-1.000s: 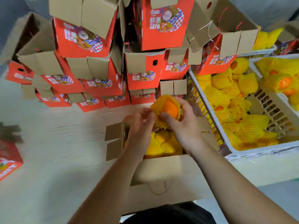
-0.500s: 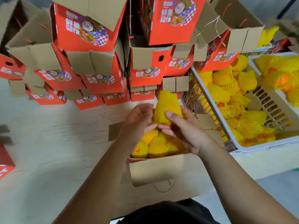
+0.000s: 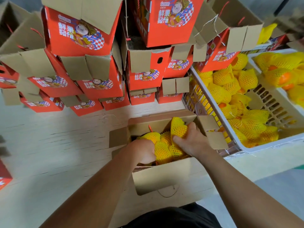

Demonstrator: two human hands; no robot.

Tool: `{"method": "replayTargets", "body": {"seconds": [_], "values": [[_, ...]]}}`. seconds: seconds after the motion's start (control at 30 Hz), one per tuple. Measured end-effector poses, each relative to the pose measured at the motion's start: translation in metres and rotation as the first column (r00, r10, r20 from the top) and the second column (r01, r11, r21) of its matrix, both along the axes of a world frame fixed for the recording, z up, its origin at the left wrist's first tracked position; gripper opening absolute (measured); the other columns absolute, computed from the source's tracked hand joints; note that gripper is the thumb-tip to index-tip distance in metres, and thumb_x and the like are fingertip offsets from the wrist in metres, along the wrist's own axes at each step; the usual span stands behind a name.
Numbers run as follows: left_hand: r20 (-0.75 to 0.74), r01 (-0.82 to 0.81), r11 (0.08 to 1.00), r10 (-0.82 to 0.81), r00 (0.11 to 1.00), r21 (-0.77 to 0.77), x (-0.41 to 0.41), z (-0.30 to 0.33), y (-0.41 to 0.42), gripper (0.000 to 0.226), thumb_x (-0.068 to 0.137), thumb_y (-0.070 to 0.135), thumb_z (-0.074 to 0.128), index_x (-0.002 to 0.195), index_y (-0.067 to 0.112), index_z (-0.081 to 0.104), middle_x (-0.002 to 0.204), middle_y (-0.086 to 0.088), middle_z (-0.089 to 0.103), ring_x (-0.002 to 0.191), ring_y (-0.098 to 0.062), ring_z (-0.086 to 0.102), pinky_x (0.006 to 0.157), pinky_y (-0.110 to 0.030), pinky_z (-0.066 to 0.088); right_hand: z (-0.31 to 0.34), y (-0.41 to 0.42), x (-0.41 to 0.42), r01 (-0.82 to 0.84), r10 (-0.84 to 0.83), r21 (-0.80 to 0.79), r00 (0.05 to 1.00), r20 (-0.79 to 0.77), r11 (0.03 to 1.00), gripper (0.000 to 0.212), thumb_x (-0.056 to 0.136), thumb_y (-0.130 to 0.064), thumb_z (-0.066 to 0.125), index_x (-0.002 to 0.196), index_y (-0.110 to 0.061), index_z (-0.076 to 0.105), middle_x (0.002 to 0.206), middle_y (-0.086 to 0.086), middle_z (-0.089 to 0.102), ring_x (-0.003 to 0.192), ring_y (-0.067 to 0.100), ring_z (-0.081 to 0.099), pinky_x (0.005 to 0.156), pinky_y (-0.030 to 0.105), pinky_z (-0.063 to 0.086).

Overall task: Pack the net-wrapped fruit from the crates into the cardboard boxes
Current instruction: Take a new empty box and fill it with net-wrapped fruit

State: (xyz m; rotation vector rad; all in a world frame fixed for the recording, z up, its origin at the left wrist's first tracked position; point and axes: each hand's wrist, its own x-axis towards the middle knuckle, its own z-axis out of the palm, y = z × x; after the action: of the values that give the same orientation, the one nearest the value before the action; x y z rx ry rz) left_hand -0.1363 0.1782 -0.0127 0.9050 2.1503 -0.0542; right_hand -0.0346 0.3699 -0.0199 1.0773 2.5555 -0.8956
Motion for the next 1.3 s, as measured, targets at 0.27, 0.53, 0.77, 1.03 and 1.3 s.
{"method": "replayTargets", "body": {"seconds": [0.27, 0.53, 0.77, 1.03, 1.3], "values": [[-0.522, 0.188, 0.976, -0.104, 0.846, 0.112, 0.012, -0.027, 0.004, 0.049, 0.103, 0.025, 0.048, 0.146, 0.046, 0.049, 0.123, -0.001, 0.045, 0.116, -0.031, 0.043, 0.095, -0.043, 0.029, -0.005, -0.004, 0.01, 0.051, -0.042, 0.065, 0.991, -0.124, 0.997, 0.063, 0.08, -0.063, 0.066, 0.118, -0.019, 0.042, 0.123, 0.01, 0.059, 0.11, 0.037, 0.061, 0.086, 0.042, 0.044], [-0.558, -0.042, 0.987, 0.124, 0.821, 0.158, 0.012, -0.019, -0.009, 0.042, 0.102, 0.043, 0.044, 0.143, 0.051, 0.053, 0.128, -0.003, 0.05, 0.118, -0.031, 0.037, 0.095, -0.047, 0.023, -0.007, -0.014, 0.018, 0.073, -0.041, 0.137, 0.975, -0.218, 0.988, 0.063, 0.079, -0.067, 0.063, 0.119, -0.023, 0.042, 0.124, 0.006, 0.06, 0.113, 0.033, 0.058, 0.085, 0.044, 0.046], [-0.207, -0.269, 0.607, 0.598, 0.774, 0.748, 0.015, -0.002, -0.014, 0.014, 0.104, 0.031, 0.049, 0.101, 0.034, 0.063, 0.089, 0.014, 0.065, 0.085, -0.014, 0.061, 0.086, -0.041, 0.038, 0.007, -0.053, -0.012, -0.096, 0.055, -0.112, 0.945, -0.322, 0.989, 0.065, 0.079, -0.067, 0.068, 0.118, -0.027, 0.033, 0.105, 0.004, 0.065, 0.098, 0.032, 0.063, 0.083, 0.043, 0.052], [-0.46, -0.275, 0.812, 0.532, 0.711, 0.515, 0.007, -0.001, -0.022, 0.022, 0.104, 0.037, 0.039, 0.105, 0.033, 0.06, 0.1, 0.011, 0.064, 0.101, -0.015, 0.06, 0.085, -0.038, 0.027, -0.007, -0.081, -0.035, -0.351, 0.355, 0.054, 0.916, -0.186, 0.935, 0.042, 0.095, -0.062, 0.05, 0.103, -0.022, 0.046, 0.115, 0.009, 0.064, 0.111, 0.035, 0.05, 0.089, 0.043, 0.042], [0.004, -0.293, 0.382, 0.604, 0.797, 0.877, 0.036, 0.02, 0.044, 0.021, 0.096, 0.034, 0.053, 0.099, 0.02, 0.068, 0.099, 0.009, 0.067, 0.098, -0.015, 0.06, 0.087, -0.038, 0.047, 0.023, -0.017, -0.004, -0.194, -0.036, -0.326, 0.81, -0.585, 0.925, 0.008, 0.096, -0.024, 0.063, 0.102, -0.028, 0.064, 0.09, -0.011, 0.07, 0.082, 0.0, 0.062, 0.079, 0.023, 0.05]]}}
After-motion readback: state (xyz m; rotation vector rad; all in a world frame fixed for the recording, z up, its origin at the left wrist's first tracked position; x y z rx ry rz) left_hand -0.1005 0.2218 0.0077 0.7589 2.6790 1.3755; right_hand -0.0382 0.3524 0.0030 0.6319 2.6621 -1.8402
